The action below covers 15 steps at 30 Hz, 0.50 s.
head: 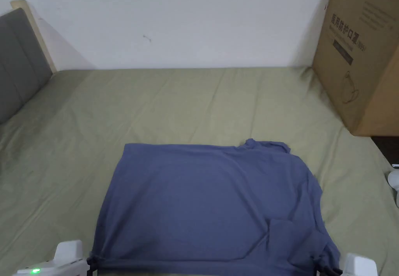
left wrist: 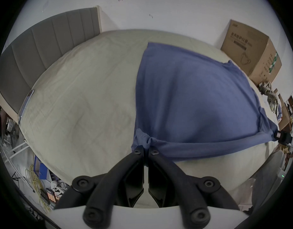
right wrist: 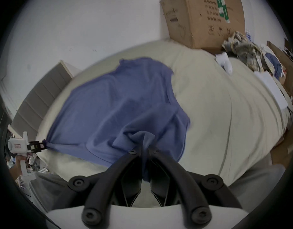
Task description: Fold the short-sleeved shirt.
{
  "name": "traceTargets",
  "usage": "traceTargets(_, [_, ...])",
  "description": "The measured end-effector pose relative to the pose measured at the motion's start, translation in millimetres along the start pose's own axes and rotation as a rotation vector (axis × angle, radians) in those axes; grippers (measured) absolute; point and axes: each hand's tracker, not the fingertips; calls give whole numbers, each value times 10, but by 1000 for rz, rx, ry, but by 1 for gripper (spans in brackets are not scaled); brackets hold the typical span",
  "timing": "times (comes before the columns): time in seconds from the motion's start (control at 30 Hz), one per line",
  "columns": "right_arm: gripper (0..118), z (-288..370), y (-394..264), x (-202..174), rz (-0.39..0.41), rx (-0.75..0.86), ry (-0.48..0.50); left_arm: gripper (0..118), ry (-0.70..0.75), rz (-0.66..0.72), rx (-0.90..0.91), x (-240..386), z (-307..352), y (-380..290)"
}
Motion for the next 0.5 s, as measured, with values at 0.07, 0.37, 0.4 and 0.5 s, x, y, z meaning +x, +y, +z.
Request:
traceTargets(0.07, [6,-72,-33,16,-20,-20,-21,2,7,8,-4,48,-12,12])
traceTargets(0.37, [88,453,428,-298,113,147,-78,100,-70,88,140,256,584,270])
traceTargets(0.4, [88,571,543,-365,131,193,-75,101,-75,85,201,310,713,350])
traceTargets(0.5, [88,908,862,-576,175,350,-73,101,-98,52,352,413,940,602])
